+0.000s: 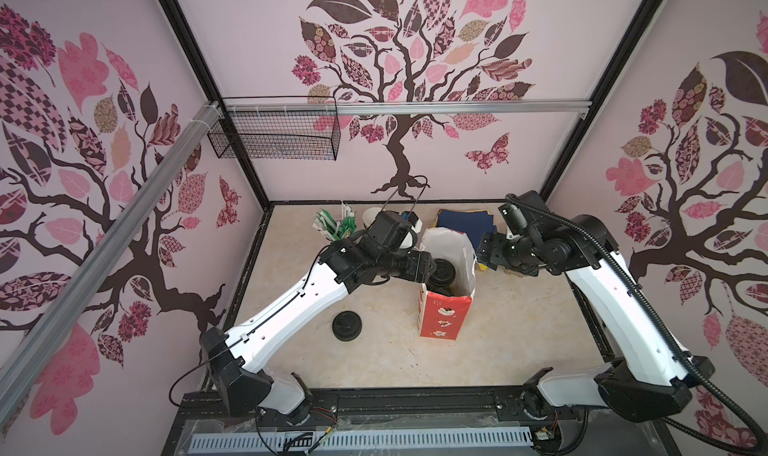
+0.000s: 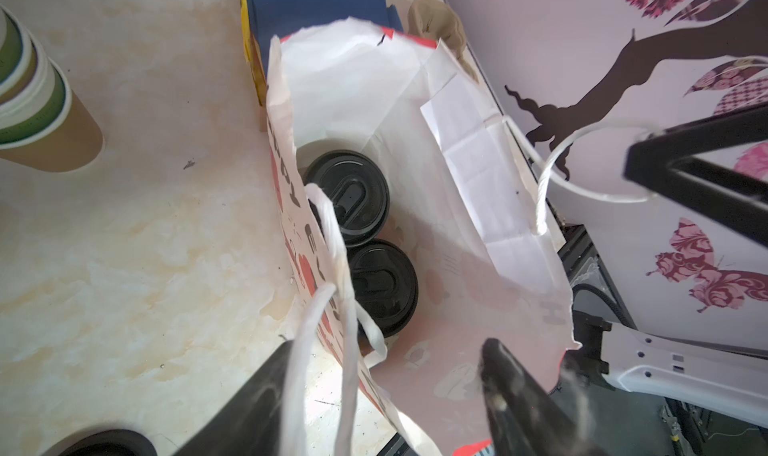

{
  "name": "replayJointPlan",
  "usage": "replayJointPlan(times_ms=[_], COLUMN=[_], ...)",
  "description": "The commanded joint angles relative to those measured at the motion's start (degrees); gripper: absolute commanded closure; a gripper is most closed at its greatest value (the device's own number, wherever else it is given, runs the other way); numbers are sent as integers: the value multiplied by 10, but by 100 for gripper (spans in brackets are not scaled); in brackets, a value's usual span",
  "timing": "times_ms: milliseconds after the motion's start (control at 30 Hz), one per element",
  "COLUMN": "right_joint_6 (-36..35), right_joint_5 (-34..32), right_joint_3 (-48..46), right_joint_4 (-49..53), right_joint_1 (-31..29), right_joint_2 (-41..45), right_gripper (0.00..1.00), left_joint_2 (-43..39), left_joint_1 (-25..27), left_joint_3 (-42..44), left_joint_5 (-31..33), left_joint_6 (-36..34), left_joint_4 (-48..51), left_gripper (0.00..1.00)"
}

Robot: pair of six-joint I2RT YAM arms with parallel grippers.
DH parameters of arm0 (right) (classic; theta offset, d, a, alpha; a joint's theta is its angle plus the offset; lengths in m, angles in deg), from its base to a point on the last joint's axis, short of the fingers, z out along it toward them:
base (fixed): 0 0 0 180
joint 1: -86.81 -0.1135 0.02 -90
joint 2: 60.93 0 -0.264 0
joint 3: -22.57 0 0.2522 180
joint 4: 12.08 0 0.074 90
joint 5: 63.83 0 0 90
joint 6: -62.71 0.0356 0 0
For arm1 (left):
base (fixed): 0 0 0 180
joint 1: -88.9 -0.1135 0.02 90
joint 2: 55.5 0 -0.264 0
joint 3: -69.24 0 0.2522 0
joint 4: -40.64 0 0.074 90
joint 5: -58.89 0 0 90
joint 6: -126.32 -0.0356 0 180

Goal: Pack the takeout coffee
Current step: 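Move the left gripper over the pink straw cup while the right gripper draws back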

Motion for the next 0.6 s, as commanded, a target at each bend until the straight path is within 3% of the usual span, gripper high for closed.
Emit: replayJointPlan(times_ms=[0, 100, 333, 567], right_joint_6=[24, 20, 23, 15], right_joint_5=[0, -11, -51, -86], right_joint_3=[16, 29, 58, 90], right_joint_4=[39, 47, 46, 44], right_joint_1=[0, 1, 2, 20], right_joint_2=[-12, -17, -13, -30], right_gripper=[11, 11, 11, 11], left_joint_2=[-28, -48, -104, -81], left_joint_1=[-11, -19, -55, -152], left_joint_3=[22, 28, 10, -73], left_joint_5=[-28, -40, -28, 16], left_joint_6=[24, 28, 37, 42], left_joint_4=[-28, -25, 33, 117], left_gripper=[11, 3, 3, 5])
